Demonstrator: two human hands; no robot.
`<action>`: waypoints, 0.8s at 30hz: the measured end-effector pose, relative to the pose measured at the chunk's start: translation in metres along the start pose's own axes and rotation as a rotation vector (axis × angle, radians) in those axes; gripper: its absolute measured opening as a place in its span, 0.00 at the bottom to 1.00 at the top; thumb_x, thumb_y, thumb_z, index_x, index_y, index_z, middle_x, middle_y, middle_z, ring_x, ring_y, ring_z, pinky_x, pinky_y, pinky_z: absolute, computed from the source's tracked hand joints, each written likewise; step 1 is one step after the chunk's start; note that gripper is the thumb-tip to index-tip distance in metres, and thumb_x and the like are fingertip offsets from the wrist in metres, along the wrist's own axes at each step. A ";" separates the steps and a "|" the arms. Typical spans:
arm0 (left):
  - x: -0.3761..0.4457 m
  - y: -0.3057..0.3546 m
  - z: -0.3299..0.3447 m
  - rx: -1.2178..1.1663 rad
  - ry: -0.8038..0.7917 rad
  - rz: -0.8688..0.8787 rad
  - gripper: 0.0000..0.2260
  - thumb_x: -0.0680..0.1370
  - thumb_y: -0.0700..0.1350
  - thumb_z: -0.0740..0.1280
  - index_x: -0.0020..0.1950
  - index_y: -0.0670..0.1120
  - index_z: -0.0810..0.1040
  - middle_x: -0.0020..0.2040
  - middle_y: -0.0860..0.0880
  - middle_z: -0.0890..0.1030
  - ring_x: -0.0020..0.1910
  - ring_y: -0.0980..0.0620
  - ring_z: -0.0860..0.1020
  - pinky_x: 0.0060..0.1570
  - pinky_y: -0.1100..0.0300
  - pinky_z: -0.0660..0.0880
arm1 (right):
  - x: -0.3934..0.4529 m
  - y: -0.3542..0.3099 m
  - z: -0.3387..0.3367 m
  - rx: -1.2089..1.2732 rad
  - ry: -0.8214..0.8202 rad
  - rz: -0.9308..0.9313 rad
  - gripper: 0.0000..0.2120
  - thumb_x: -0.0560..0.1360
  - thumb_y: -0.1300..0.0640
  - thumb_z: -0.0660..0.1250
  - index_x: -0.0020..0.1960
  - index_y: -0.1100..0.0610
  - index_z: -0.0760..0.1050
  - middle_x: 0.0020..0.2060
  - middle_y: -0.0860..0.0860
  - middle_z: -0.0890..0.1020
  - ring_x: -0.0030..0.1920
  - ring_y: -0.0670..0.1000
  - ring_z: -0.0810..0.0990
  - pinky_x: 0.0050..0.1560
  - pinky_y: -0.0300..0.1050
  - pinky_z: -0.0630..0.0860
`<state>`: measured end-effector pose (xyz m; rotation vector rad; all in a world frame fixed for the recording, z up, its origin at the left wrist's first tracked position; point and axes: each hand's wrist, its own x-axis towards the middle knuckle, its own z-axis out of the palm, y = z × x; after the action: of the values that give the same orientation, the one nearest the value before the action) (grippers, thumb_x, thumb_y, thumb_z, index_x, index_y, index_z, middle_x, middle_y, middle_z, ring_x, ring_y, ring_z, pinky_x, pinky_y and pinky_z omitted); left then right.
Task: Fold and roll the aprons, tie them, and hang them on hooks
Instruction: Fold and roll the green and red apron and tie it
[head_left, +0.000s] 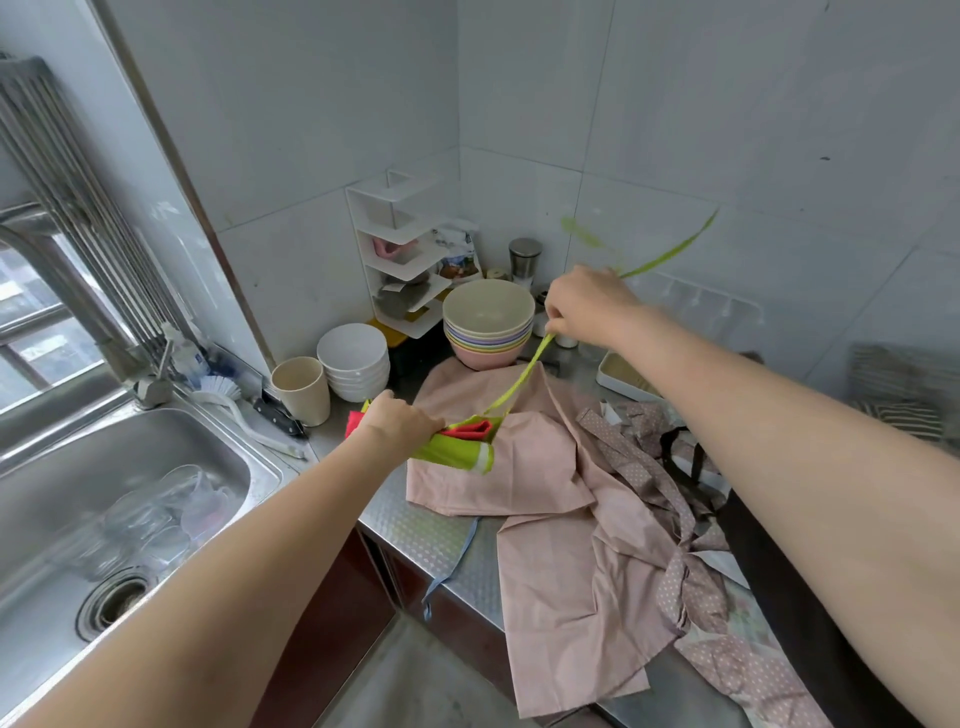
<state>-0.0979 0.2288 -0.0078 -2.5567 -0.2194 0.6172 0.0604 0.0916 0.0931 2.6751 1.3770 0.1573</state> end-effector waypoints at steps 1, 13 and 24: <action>-0.001 0.001 -0.001 0.006 0.020 0.009 0.23 0.81 0.38 0.57 0.74 0.49 0.57 0.66 0.46 0.73 0.63 0.44 0.74 0.61 0.55 0.65 | 0.001 0.000 0.002 0.006 0.000 0.024 0.07 0.76 0.58 0.64 0.52 0.58 0.79 0.51 0.58 0.80 0.58 0.58 0.74 0.56 0.49 0.68; 0.001 0.014 0.007 0.027 0.229 0.027 0.23 0.79 0.40 0.60 0.72 0.51 0.58 0.60 0.43 0.74 0.56 0.43 0.75 0.56 0.53 0.66 | 0.003 0.001 0.025 0.247 -0.268 0.030 0.20 0.74 0.61 0.65 0.65 0.56 0.73 0.64 0.55 0.75 0.63 0.57 0.73 0.60 0.46 0.70; -0.010 0.006 0.011 0.057 0.390 0.093 0.20 0.81 0.39 0.55 0.71 0.51 0.55 0.62 0.41 0.69 0.54 0.41 0.74 0.55 0.50 0.65 | -0.009 -0.022 0.067 0.521 -0.528 -0.058 0.03 0.71 0.58 0.70 0.40 0.56 0.81 0.32 0.49 0.80 0.33 0.45 0.75 0.29 0.33 0.69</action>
<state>-0.1115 0.2257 -0.0152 -2.5800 0.0508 0.1454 0.0479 0.0919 0.0229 2.7277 1.4471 -0.9645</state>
